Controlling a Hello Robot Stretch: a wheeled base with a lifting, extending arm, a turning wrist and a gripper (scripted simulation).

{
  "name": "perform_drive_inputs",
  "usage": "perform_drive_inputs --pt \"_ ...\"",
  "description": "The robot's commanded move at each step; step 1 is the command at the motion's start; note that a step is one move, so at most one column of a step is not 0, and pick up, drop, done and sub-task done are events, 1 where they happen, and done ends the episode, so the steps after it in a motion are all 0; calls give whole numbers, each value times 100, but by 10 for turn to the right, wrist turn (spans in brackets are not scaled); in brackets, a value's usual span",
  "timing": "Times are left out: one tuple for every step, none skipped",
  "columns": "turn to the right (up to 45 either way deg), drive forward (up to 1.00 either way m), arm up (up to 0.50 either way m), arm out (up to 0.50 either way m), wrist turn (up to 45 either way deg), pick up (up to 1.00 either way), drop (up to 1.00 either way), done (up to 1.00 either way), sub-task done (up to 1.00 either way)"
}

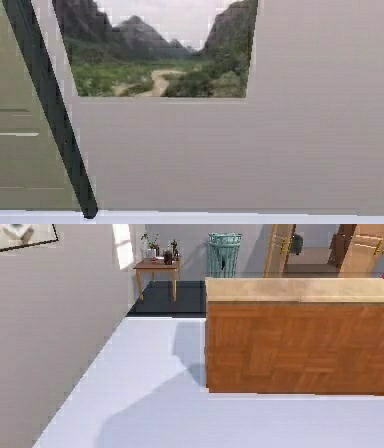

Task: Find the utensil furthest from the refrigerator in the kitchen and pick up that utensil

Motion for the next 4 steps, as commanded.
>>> perform_drive_inputs --pt "-390 0 0 0 0 0 0 0 0" --pt "0 35 0 0 0 0 0 0 0" --pt "-450 0 0 0 0 0 0 0 0" --pt "-30 0 0 0 0 0 0 0 0"
